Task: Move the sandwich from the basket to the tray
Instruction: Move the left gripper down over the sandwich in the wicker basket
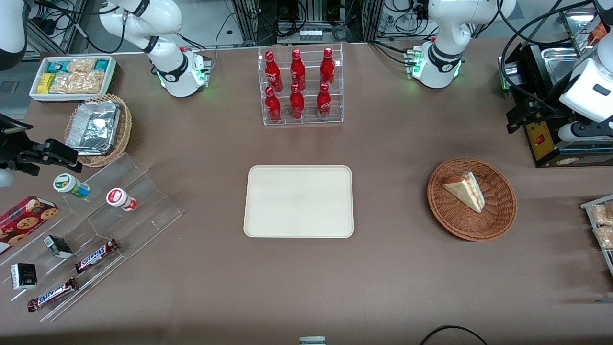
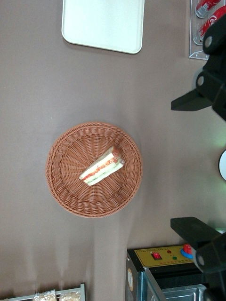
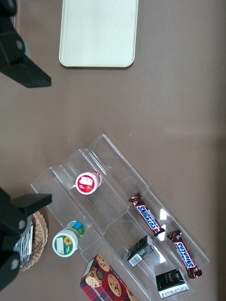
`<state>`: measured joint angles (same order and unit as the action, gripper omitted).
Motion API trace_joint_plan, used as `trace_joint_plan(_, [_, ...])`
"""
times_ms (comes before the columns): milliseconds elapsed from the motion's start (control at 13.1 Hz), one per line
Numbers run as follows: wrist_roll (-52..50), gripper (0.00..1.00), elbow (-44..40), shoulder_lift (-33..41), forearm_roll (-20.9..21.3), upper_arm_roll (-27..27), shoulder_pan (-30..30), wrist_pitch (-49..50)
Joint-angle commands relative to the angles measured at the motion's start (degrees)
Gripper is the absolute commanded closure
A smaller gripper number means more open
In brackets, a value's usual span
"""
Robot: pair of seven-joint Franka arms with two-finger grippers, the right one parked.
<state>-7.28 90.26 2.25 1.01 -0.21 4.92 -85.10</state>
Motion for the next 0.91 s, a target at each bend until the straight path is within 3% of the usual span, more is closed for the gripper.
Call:
trace_joint_plan(0, [0.6,0.00,-0.2,0.4,0.8,-0.1,0.4,0.6])
trace_joint_plan(838, [-1.2,0.00,3.9,-0.6,0.2,0.7,-1.2,-1.9])
